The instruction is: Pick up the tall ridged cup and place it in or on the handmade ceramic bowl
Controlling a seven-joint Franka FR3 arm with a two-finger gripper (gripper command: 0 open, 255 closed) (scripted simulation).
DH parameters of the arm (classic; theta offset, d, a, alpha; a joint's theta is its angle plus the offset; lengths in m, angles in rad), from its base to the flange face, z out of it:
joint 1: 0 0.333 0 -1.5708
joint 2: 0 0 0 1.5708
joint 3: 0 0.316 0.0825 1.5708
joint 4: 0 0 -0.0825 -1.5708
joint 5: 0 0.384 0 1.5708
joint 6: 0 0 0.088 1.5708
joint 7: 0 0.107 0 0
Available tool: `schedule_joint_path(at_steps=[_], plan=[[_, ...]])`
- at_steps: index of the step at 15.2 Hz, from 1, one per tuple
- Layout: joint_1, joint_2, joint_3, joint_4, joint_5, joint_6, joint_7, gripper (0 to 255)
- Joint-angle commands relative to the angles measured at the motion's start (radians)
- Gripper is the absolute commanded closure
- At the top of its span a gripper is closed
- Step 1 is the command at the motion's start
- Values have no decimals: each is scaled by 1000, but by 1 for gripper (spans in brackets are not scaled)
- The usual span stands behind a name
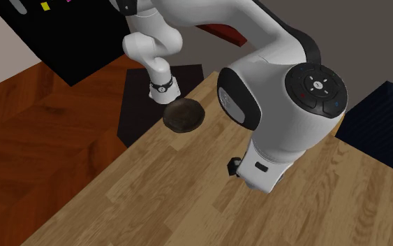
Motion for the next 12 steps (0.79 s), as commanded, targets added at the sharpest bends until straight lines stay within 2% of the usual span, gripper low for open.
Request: schedule_joint_path(at_steps=[1,7,8,12], plan=[[0,2,0,-8,-1,11,1,0],[1,2,0,-8,-1,11,1,0],[1,2,0,-8,-1,11,1,255],[1,2,0,-8,-1,11,1,255]])
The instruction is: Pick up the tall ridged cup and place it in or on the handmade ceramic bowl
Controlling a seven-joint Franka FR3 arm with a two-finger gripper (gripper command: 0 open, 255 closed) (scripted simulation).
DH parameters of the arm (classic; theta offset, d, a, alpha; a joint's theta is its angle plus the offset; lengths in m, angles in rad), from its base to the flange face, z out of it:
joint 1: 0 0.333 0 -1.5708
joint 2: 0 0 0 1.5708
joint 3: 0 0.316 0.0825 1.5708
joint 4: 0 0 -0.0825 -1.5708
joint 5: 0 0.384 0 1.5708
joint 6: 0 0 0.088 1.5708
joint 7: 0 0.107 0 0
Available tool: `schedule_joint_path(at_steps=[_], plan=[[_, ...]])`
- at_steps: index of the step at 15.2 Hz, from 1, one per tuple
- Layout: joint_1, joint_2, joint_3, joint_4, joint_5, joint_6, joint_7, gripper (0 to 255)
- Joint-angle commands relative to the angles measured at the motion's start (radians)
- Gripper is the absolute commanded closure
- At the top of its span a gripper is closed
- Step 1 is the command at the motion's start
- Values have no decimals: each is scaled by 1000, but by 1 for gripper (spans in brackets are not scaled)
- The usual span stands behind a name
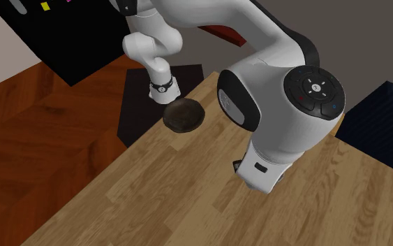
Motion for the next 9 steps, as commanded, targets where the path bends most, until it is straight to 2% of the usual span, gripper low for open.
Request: schedule_joint_path(at_steps=[1,5,9], plan=[[0,0,0,0,0,0,0,255],[0,0,0,0,0,0,0,255],[1,-5,1,47,2,-52,1,255]])
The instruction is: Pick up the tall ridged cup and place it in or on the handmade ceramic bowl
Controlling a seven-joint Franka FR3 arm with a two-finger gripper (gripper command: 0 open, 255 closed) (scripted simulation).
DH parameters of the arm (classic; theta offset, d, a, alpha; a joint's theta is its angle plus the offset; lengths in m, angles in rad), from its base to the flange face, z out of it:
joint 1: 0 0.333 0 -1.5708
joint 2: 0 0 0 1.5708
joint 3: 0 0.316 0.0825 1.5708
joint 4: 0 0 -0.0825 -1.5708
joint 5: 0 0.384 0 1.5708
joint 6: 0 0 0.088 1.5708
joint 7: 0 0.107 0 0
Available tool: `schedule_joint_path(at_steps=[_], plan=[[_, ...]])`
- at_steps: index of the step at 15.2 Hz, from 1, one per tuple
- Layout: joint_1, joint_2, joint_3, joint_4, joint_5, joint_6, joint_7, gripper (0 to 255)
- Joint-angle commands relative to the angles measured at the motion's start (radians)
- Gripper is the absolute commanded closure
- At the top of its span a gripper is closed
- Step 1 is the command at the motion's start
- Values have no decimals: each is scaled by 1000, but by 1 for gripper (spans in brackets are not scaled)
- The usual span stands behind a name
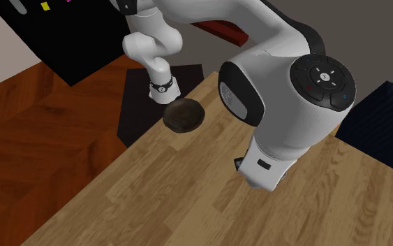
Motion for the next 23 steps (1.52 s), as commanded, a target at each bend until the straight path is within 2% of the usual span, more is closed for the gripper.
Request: schedule_joint_path(at_steps=[1,19,23], plan=[[0,0,0,28,0,-28,0,255],[22,38,5,325,-14,-287,17,255],[-41,-157,-2,90,54,-240,-38,255]])
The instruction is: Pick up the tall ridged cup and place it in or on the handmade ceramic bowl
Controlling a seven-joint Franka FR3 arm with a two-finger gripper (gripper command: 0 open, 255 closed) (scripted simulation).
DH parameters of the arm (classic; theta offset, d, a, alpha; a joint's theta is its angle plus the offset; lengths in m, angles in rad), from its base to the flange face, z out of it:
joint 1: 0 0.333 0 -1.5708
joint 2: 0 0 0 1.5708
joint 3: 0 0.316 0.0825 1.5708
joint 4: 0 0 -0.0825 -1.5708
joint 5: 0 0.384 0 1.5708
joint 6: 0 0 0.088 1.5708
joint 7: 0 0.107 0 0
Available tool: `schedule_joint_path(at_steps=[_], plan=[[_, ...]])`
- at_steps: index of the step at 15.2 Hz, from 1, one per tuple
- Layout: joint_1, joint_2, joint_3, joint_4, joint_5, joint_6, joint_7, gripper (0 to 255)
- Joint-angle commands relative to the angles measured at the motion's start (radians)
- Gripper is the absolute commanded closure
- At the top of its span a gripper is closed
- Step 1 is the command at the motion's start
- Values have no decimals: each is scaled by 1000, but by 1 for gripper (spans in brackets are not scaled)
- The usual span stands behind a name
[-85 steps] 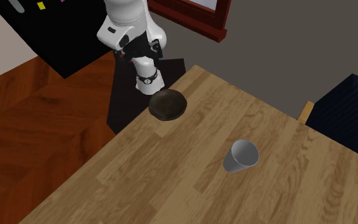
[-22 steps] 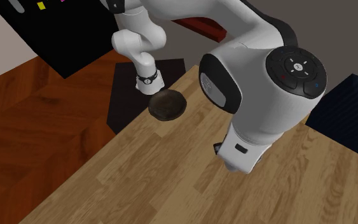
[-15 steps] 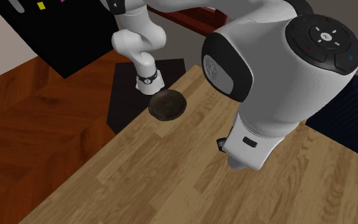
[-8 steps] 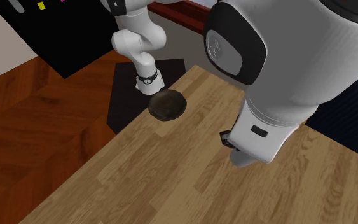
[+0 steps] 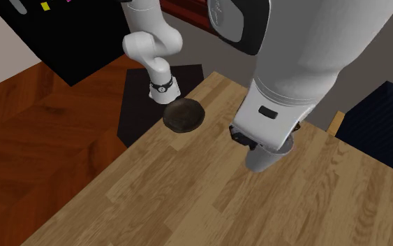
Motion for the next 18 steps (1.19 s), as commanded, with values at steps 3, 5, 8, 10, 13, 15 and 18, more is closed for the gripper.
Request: schedule_joint_path(at_steps=[3,5,8,10,13,15,18], plan=[[-46,-183,-20,-196,63,19,-62,255],[-60,-265,-36,-276,89,18,-95,255],[-75,-383,-65,-382,119,6,-143,255],[-81,-458,-87,-444,134,-8,-175,255],[-88,-565,-123,-526,148,-38,-220,255],[-92,-634,-148,-574,151,-62,-248,255],[-96,-733,-188,-635,148,-104,-289,255]])
